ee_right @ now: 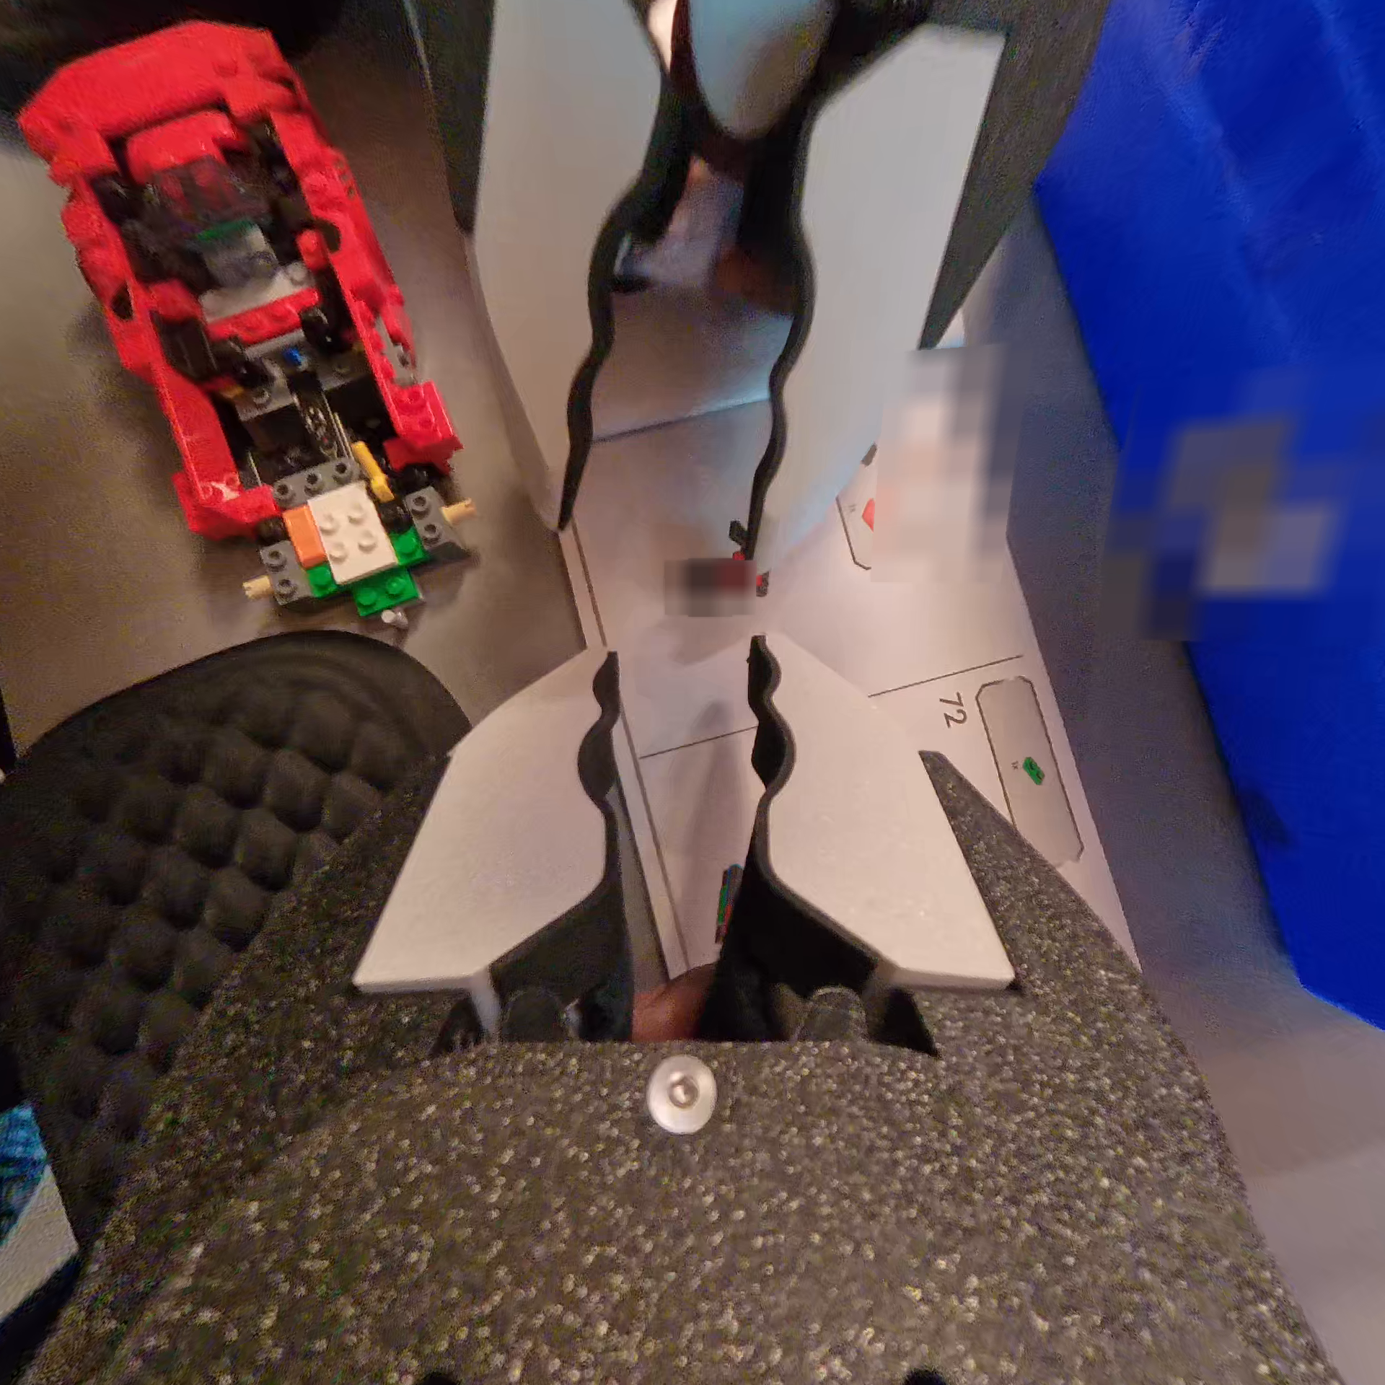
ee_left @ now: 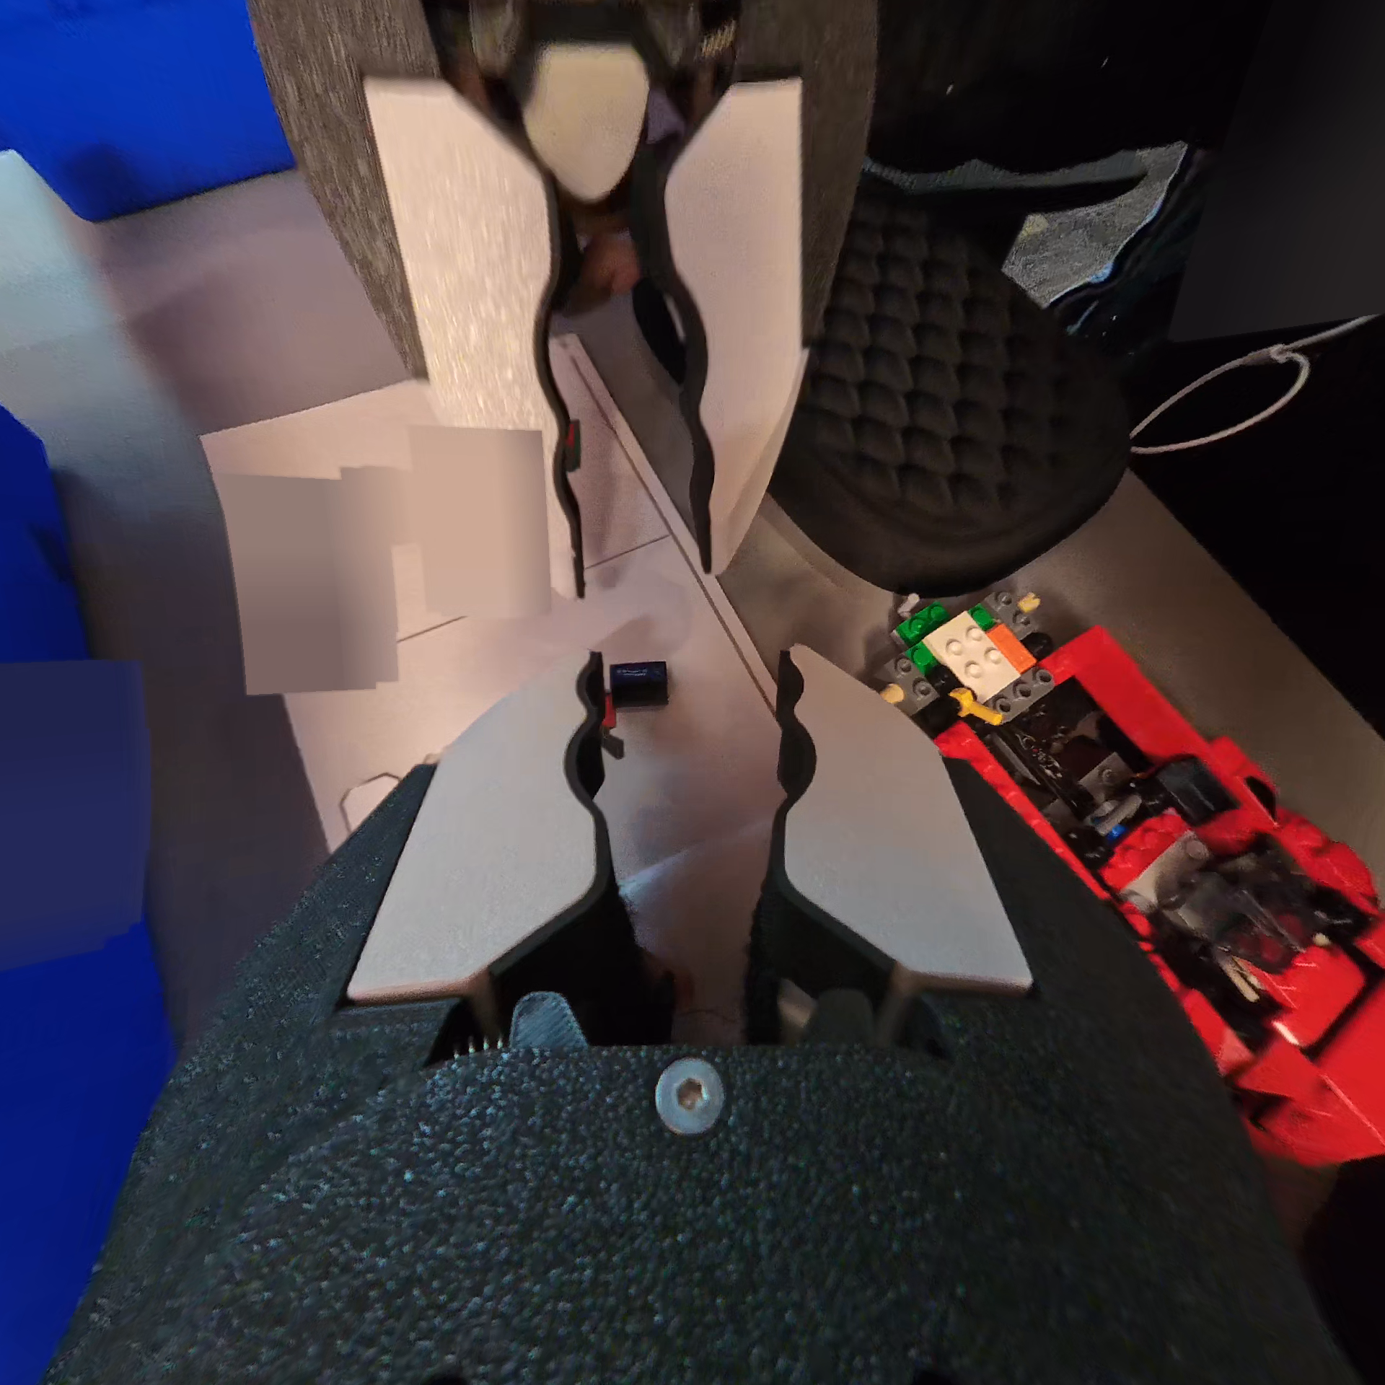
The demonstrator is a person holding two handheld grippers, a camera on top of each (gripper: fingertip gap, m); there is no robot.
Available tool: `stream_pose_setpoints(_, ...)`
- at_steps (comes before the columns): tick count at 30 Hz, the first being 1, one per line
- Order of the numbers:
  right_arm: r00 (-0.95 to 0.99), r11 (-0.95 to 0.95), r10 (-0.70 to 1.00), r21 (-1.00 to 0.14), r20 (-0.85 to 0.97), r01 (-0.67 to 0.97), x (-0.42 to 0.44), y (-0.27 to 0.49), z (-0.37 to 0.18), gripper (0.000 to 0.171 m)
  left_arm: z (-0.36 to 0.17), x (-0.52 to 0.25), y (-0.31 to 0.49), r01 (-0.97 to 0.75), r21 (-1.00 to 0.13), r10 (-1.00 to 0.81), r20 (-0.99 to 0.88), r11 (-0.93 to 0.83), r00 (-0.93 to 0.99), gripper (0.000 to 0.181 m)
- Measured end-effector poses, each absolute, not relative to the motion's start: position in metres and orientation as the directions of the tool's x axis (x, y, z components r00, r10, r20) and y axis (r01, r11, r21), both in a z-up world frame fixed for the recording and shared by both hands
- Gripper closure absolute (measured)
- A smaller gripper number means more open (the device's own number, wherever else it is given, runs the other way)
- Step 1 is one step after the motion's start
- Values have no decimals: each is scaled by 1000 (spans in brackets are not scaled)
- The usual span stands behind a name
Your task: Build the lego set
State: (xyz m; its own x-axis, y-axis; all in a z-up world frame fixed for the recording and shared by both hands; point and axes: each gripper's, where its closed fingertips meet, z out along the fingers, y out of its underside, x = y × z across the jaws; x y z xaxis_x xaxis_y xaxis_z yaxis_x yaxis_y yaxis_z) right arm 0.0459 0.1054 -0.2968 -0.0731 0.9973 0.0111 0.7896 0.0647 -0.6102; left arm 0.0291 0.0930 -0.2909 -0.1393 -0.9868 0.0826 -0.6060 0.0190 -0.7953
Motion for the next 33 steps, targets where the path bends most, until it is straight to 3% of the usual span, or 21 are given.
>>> stream_pose_setpoints(9,-508,518,843,-523,178,677,31,116,-295,146,-211,-1,79,-520,-854,-999,-39,22,22,143)
stream_pose_setpoints(13,-593,583,794,-445,134,680,30,118,-305,147,-193,-11,51,-452,-892,-990,-74,13,118,144)
stream_pose_setpoints(19,-619,600,776,-448,123,663,25,109,-314,155,-200,-29,22,-369,-929,-946,-79,-45,316,142)
stream_pose_setpoints(22,-570,546,814,-473,107,691,23,109,-315,159,-208,-37,26,-339,-939,-874,-111,-65,473,136)
stream_pose_setpoints(25,-414,371,909,-521,37,769,21,110,-309,162,-213,-40,32,-320,-947,-769,-180,-33,613,134)
stream_pose_setpoints(28,-297,191,952,-613,-76,767,12,87,-281,162,-218,-36,34,-307,-952,-688,-229,10,688,148)
stream_pose_setpoints(30,-284,132,953,-695,-107,707,3,66,-255,162,-220,-32,35,-244,-969,-680,-161,-27,716,155)
stream_pose_setpoints(33,-250,64,961,-784,-119,618,-7,44,-221,163,-202,-28,28,9,-995,-720,81,-104,689,155)
